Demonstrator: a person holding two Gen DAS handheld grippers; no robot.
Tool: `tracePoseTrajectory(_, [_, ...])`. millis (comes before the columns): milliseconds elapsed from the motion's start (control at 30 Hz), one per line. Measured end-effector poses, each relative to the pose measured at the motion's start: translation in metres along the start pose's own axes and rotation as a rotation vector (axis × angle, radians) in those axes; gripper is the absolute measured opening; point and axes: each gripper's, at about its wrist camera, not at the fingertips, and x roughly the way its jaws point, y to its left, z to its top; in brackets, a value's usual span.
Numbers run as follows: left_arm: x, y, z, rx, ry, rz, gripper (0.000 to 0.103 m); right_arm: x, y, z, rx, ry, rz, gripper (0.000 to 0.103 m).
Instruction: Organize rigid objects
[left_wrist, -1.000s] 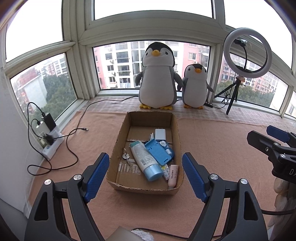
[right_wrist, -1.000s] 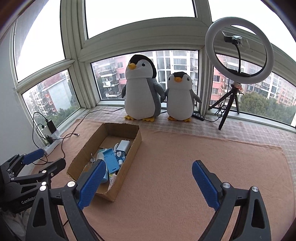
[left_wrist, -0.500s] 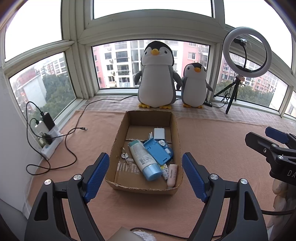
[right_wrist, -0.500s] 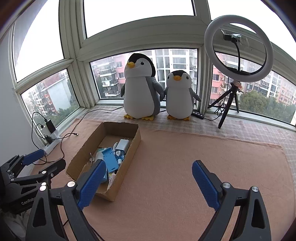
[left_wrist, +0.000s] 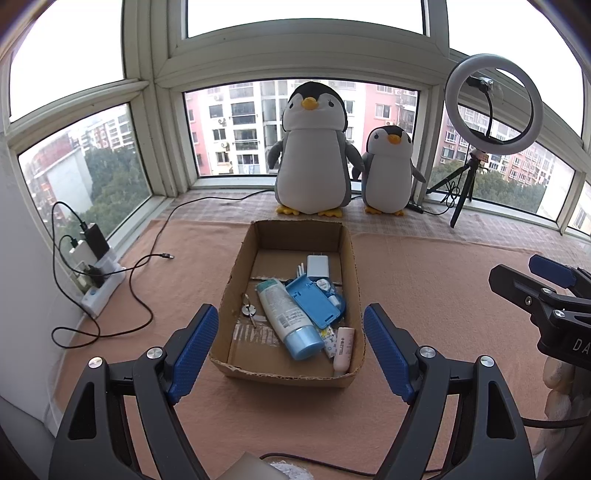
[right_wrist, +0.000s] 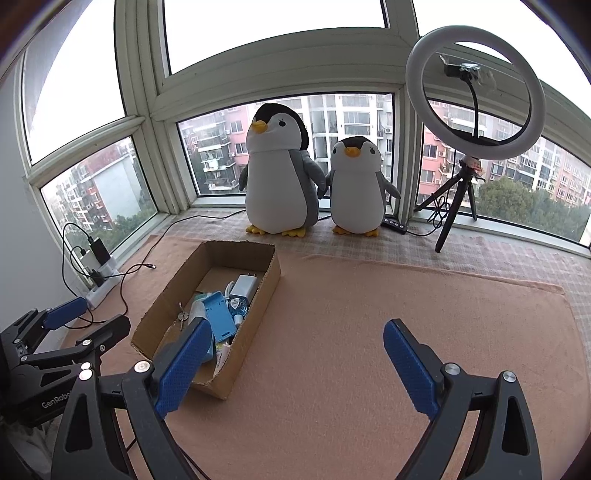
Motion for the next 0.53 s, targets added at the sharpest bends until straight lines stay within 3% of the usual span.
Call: tracePoseTrajectory(533, [0.0015,-0.0042,-0.0017,0.002,0.0,-0.006,0.081,0.0038,-0.0001,-0.001,0.005,0.012,0.001,0.092])
